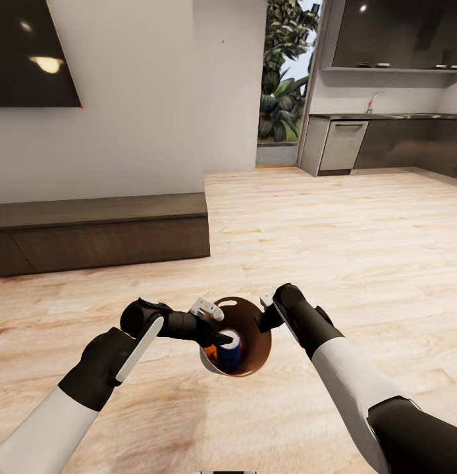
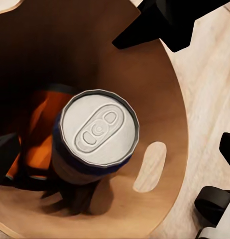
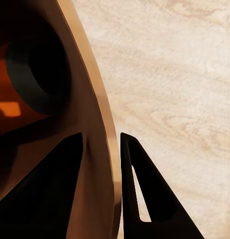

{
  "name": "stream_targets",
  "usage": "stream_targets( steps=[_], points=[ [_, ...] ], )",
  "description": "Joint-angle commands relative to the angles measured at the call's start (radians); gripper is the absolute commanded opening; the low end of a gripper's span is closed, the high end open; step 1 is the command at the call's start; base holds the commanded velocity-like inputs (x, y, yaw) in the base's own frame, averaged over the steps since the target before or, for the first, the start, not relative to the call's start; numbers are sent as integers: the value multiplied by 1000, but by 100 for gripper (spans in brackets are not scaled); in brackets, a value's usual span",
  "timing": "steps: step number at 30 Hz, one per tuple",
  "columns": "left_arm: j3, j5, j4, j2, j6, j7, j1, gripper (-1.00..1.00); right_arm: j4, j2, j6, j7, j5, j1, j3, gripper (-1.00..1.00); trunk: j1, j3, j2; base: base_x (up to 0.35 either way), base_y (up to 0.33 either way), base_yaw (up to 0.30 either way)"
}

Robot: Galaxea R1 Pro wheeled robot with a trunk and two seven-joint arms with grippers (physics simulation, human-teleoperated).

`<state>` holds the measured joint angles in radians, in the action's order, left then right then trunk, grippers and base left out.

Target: Put the three can of soda from the living room inside the tash can in the kitchen.

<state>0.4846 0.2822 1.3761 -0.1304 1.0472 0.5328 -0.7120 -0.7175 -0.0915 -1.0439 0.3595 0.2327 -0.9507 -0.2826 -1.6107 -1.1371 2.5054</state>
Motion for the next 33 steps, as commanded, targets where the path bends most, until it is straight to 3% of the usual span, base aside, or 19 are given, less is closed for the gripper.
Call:
stream_targets(
  steps=[1, 6, 7, 11, 12, 14, 15, 18, 19, 22, 23, 27, 29, 32, 33],
  points=[
    [0, 0, 0, 0, 0, 0, 0, 100, 0, 0, -3, 1, -26, 0, 0, -100, 0, 0, 0, 0, 0, 0],
    [-2, 7, 21, -7, 0, 8, 0, 100, 0, 1, -3, 1, -26, 0, 0, -100, 0, 0, 0, 0, 0, 0],
    [-8, 13, 96, -15, 0, 39, 2, 100, 0, 2, -3, 1, -26, 0, 1, -100, 0, 0, 0, 0, 0, 0],
    [-21, 15, 155, -49, 0, 131, 7, 100, 1, 2, -3, 1, -26, 0, 4, -100, 0, 0, 0, 0, 0, 0],
    [-45, 16, 177, -79, 0, 198, 8, 100, 1, 3, -3, 1, -26, 0, 5, -100, 0, 0, 0, 0, 0, 0],
    [-93, 16, 190, -111, 0, 274, 9, 100, 1, 3, -3, 1, -26, 0, 6, -100, 0, 0, 0, 0, 0, 0],
    [-165, 17, 199, -141, 0, 355, 10, 100, 1, 4, -3, 1, -26, 0, 7, -100, 0, 0, 0, 0, 0, 0],
    [-292, 16, 206, -181, 0, 481, 12, 100, 2, 5, -3, 1, -26, 0, 8, -100, 0, 0, 0, 0, 0, 0],
    [-374, 14, 209, -207, 0, 558, 15, 100, 2, 5, -3, 1, -26, 0, 9, -100, 0, 0, 0, 0, 0, 0],
    [-484, 13, 211, -242, 0, 644, 22, 100, 2, 6, -3, 1, -26, 0, 9, -100, 0, 0, 0, 0, 0, 0],
    [-548, 12, 212, -258, 0, 679, 26, 100, 2, 8, -3, 1, -26, 0, 10, -100, 0, 0, 0, 0, 0, 0],
    [-657, 2, 212, -276, 0, 701, 53, 100, 2, 12, -3, 1, -27, 0, 13, -100, 0, 0, 0, 0, 0, 0],
    [-684, -34, 212, -276, -25, 654, 69, 100, 1, 14, -3, 1, -27, 0, 15, -100, 0, 0, 0, 0, 0, 0],
    [-697, -82, 205, -274, -71, 596, 84, 100, -2, 19, -3, 1, -26, -1, 16, -100, 0, 0, 0, 0, 0, 0],
    [-702, -114, 189, -269, -106, 561, 105, 100, -4, 26, -3, 1, -26, -1, 18, -100, 0, 0, 0, 0, 0, 0]
  ],
)
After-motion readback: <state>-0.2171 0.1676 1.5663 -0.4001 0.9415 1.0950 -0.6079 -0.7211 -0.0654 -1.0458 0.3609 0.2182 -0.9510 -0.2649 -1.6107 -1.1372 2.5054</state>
